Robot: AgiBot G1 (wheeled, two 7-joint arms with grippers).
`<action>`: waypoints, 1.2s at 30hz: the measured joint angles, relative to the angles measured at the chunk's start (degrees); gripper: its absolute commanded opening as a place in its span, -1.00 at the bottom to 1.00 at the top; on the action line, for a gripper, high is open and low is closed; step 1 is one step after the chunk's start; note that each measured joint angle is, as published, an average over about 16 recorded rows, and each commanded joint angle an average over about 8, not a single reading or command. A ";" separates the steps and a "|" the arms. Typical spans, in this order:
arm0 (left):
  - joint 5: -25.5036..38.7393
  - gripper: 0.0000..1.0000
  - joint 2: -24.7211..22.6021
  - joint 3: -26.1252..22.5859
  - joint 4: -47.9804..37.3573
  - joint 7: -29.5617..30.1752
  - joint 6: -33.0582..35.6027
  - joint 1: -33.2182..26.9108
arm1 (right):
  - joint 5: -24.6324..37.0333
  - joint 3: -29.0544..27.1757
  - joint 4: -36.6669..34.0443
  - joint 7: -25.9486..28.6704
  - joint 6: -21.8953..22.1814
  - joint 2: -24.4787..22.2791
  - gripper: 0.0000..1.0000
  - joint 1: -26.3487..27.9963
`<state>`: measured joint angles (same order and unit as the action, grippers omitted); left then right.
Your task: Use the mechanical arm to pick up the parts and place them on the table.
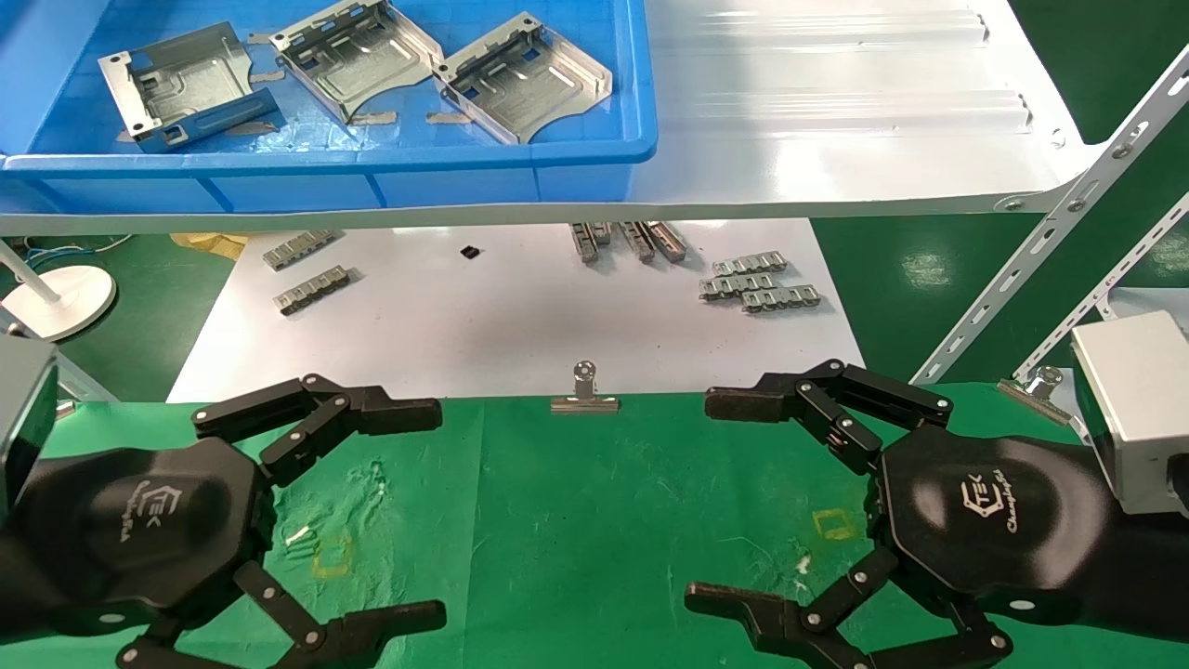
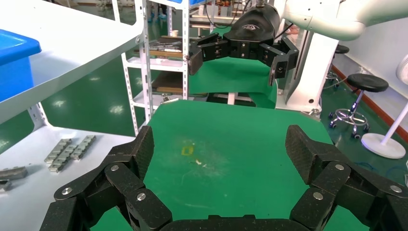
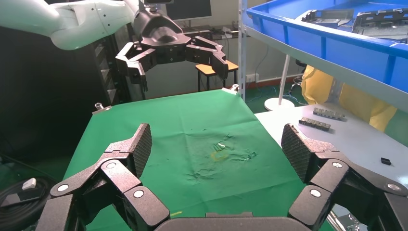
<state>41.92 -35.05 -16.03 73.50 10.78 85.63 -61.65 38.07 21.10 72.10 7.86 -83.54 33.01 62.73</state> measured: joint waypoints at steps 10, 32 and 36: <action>0.00 1.00 0.00 0.00 0.00 0.00 0.00 0.00 | 0.00 0.00 0.00 0.00 0.00 0.00 1.00 0.00; 0.00 1.00 0.00 0.00 0.00 0.00 0.00 0.00 | 0.00 0.00 0.00 0.00 0.00 0.00 -1.00 0.00; 0.00 1.00 0.00 0.00 0.00 0.00 0.00 0.00 | 0.00 0.00 0.00 0.00 0.00 0.00 -1.00 0.00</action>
<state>41.92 -35.05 -16.03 73.50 10.78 85.63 -61.65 38.07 21.10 72.10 7.86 -83.54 33.01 62.73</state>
